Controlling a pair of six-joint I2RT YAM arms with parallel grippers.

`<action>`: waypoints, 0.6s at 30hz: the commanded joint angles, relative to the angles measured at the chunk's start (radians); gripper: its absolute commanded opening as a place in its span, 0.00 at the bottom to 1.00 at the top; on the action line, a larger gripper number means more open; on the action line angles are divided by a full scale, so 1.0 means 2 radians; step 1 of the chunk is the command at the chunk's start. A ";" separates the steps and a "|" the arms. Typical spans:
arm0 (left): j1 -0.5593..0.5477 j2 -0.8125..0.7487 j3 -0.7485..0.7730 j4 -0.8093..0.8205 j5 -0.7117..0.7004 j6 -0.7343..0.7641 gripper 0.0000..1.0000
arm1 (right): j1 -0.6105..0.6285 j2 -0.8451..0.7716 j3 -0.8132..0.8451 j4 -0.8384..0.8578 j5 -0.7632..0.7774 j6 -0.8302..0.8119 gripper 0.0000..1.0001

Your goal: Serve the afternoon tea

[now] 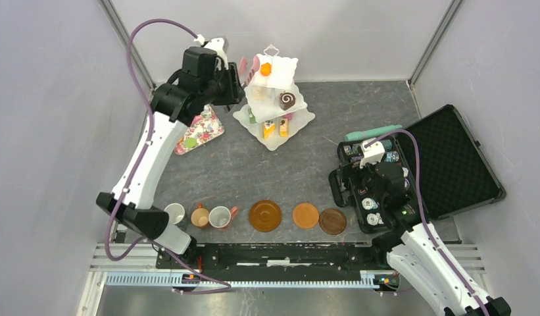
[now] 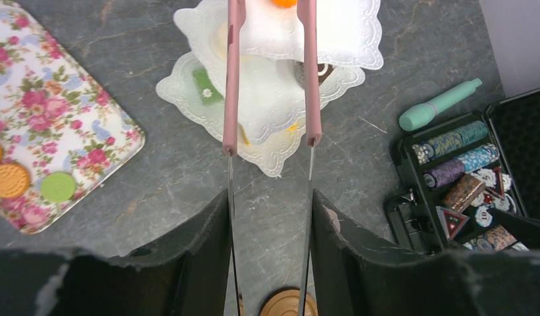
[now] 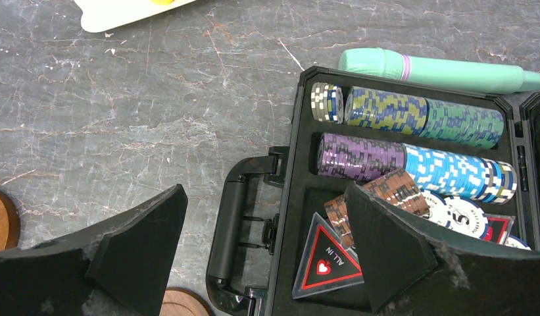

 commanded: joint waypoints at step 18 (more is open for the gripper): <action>0.206 -0.139 -0.273 -0.038 -0.026 -0.015 0.49 | 0.004 0.001 -0.001 0.012 -0.006 0.003 0.98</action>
